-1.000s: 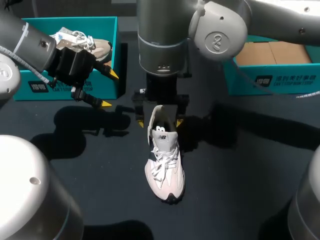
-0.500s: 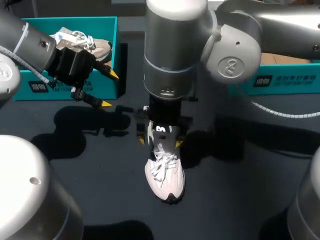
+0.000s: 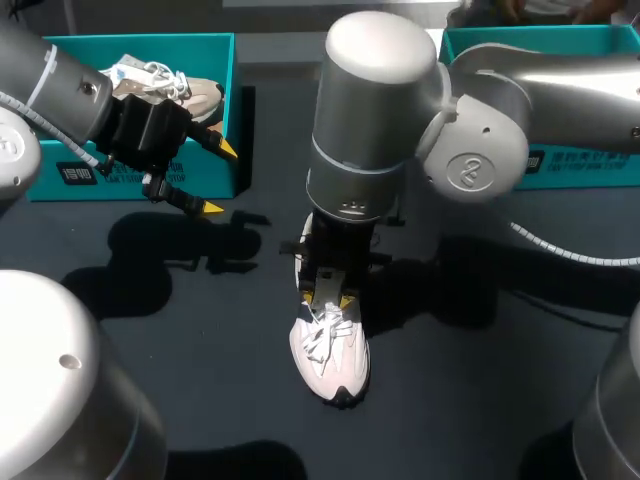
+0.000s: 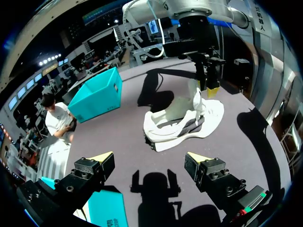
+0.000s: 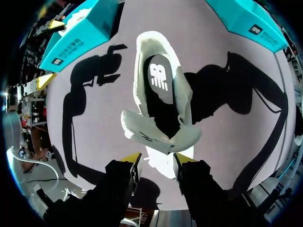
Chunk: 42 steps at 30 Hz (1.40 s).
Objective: Take the shoe out of the shoebox, open the shoe tongue, remove and reinsert the insole, then place the shoe into the shoebox
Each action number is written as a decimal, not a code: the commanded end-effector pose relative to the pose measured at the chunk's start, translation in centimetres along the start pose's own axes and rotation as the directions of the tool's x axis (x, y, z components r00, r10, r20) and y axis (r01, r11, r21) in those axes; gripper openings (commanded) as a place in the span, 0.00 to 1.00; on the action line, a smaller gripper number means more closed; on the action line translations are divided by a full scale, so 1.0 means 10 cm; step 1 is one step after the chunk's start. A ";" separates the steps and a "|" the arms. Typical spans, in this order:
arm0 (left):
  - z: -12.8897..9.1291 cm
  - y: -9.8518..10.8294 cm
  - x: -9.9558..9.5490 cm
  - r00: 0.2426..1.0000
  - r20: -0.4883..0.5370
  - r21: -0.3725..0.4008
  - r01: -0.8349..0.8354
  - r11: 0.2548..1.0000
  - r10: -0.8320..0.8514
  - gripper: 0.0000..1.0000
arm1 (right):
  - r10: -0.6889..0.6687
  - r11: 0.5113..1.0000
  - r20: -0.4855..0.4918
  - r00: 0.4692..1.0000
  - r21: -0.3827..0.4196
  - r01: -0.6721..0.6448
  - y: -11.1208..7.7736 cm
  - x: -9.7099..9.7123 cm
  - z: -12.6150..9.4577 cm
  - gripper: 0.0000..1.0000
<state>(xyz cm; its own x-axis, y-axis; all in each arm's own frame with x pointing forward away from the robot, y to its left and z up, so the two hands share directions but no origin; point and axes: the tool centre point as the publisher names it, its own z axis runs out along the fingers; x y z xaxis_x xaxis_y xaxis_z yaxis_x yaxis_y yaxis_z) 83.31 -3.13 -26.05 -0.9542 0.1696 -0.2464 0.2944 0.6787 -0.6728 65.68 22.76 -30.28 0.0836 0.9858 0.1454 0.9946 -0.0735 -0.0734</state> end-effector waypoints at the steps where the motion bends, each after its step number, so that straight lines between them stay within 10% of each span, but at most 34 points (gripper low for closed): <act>1: 0.00 0.00 0.00 1.000 0.000 -0.003 0.000 1.000 0.000 1.00 | -0.015 1.000 -0.023 1.000 0.019 0.015 0.09 -0.08 0.08 0.41; 10: 0.00 0.00 0.00 1.000 0.000 -0.003 0.000 1.000 0.000 1.00 | -0.073 0.997 -0.025 0.997 0.011 0.073 0.36 -0.09 0.13 0.29; 42: 0.00 0.00 0.00 1.000 0.000 -0.003 0.000 1.000 0.000 1.00 | -0.242 0.967 0.077 0.967 -0.067 0.247 0.83 -0.12 -0.07 0.33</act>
<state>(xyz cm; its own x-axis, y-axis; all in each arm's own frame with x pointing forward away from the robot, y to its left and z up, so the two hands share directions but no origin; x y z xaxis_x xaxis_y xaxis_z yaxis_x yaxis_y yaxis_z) 83.32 -3.12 -26.05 -0.9542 0.1695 -0.2464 0.2944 0.6787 -0.6728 73.38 20.83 -29.88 -0.1521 0.9858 0.0715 0.9877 0.1489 0.0477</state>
